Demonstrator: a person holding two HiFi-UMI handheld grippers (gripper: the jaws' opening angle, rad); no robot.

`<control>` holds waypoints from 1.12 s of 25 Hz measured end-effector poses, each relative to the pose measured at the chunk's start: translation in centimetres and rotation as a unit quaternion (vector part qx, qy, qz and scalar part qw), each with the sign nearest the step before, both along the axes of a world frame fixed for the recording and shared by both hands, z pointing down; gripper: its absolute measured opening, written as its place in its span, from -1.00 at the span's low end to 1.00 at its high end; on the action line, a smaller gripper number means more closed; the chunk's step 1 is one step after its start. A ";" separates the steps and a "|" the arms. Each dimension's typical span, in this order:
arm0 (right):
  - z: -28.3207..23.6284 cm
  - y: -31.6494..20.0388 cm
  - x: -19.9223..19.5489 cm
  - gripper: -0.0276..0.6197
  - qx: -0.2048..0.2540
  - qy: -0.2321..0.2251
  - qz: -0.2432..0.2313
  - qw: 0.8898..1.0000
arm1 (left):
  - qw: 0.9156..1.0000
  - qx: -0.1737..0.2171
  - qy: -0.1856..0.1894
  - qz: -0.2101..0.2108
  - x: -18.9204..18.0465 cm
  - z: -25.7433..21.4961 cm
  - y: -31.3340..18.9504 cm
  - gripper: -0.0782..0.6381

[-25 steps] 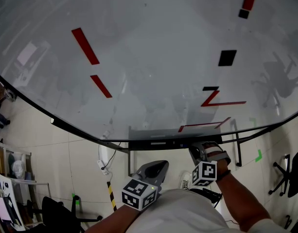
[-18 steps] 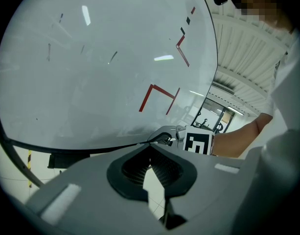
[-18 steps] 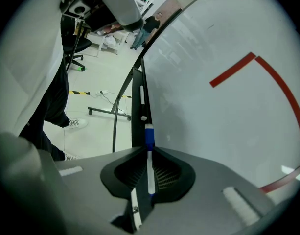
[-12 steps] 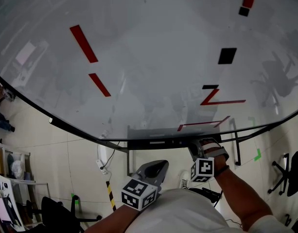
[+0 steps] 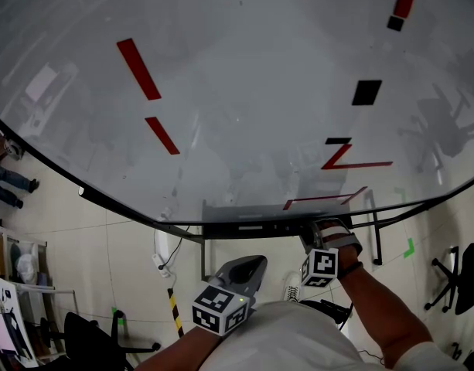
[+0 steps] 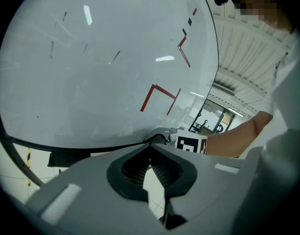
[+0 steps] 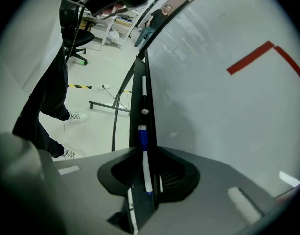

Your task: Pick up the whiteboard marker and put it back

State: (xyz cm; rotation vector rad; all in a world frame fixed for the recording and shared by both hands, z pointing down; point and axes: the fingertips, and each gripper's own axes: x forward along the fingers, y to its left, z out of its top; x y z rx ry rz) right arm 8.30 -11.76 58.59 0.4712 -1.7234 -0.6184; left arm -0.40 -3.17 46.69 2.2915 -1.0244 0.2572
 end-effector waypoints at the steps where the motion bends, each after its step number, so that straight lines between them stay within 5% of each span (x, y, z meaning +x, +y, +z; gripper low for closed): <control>1: -0.1 0.0 0.0 -0.65 0.001 -0.003 0.002 1.000 | 1.000 0.000 0.000 0.000 0.0 0.0 0.0 -0.73; 22: -2.6 1.5 0.1 -0.91 -0.012 -0.072 0.034 0.997 | 1.000 -0.007 -0.010 0.006 0.5 0.3 -0.2 -0.73; 28: -4.4 2.7 0.1 -0.91 -0.042 -0.133 0.069 0.988 | 1.000 -0.005 -0.008 0.005 0.6 0.2 -0.2 -0.73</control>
